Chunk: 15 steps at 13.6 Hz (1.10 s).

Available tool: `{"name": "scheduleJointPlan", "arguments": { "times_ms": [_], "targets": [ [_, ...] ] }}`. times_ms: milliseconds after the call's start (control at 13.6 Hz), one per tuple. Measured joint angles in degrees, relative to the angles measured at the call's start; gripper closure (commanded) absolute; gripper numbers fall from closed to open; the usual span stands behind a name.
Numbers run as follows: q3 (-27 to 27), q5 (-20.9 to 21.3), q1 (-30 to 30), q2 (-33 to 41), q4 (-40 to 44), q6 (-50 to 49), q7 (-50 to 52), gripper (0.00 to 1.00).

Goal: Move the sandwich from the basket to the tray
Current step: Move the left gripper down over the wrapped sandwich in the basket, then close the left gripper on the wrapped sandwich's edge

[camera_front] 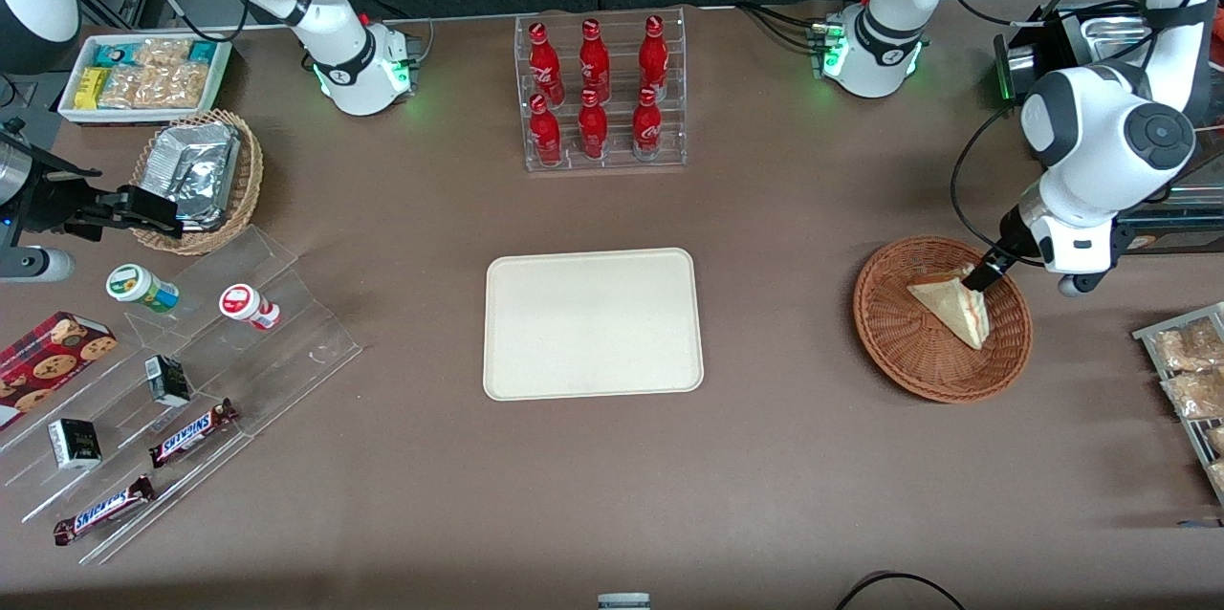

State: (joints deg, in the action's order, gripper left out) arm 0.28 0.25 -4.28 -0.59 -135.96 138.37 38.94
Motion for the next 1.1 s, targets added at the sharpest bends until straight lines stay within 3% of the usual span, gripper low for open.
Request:
{"name": "scheduleJointPlan", "arguments": {
  "times_ms": [1100],
  "targets": [
    [0.0, 0.1, 2.0, -5.2, -2.0, 7.0, 0.2, 0.00]
  ]
}}
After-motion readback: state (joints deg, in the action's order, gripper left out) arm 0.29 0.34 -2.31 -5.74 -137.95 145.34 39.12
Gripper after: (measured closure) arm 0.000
